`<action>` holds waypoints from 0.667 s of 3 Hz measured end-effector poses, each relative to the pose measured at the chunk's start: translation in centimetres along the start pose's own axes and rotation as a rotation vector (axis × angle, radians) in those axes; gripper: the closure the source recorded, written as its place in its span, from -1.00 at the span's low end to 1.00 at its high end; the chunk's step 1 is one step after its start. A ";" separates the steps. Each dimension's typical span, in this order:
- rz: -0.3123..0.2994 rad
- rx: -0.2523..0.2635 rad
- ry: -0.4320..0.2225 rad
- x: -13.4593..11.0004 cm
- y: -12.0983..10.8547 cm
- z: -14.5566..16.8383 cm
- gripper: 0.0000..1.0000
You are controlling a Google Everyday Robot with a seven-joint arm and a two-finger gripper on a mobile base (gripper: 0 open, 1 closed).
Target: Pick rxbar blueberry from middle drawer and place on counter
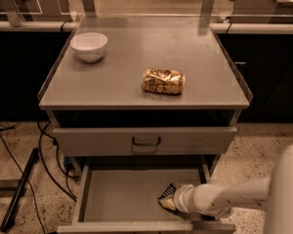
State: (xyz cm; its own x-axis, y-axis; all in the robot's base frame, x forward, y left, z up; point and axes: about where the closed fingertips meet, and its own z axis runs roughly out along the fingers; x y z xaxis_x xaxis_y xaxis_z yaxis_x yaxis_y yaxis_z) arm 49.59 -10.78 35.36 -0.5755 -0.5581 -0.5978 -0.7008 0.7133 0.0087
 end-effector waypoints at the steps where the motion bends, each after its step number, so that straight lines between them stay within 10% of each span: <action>1: -0.139 -0.053 -0.107 -3.0 -0.6 -1.0 1.00; 2: -0.262 -0.043 -0.238 -6.3 -4.2 -3.1 1.00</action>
Offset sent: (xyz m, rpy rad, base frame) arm -0.0408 -0.0410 0.0834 0.2182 0.0696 0.7691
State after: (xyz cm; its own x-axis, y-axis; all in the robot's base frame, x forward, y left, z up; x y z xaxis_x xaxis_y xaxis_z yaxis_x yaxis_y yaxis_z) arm 54.80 -11.57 41.57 -0.2629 -0.6020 -0.7540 -0.8319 0.5373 -0.1389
